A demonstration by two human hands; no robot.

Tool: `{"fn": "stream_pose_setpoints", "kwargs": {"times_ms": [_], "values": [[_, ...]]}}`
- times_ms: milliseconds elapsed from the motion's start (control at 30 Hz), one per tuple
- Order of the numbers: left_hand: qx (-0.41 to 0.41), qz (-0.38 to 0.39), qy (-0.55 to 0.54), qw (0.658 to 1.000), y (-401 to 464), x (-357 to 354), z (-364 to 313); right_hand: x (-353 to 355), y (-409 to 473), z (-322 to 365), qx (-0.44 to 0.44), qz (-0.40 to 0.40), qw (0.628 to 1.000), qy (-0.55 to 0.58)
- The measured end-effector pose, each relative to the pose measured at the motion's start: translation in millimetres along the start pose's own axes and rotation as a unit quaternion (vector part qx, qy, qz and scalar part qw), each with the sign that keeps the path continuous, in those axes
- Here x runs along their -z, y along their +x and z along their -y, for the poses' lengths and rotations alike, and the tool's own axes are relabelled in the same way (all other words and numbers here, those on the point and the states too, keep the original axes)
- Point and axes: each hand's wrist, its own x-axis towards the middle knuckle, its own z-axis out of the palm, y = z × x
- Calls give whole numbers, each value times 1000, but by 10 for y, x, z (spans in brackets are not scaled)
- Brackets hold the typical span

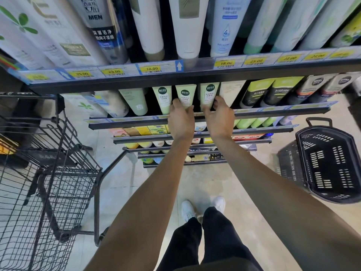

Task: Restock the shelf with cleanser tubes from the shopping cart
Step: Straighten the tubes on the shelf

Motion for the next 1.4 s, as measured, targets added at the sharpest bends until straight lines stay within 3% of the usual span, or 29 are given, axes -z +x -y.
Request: {"fn": "stream_pose_setpoints", "kwargs": {"times_ms": [500,700,933,1133,1400], "values": [[-17,26,60,998,43,108,-16,14,9,-55,16,2,999,-34],[-36,30,51,998,-8,151,40,187,-74,-184,81,14,988,-127],[-84,-28,16,996,-205,307,223,292,-57,-404,202,34,958,-200],[-11,-88,-8,996,-8,464,361,252,-96,-500,247,29,941,-228],[28,-23,-15,999,190,386,357,240,-83,-500,215,59,949,-223]]}}
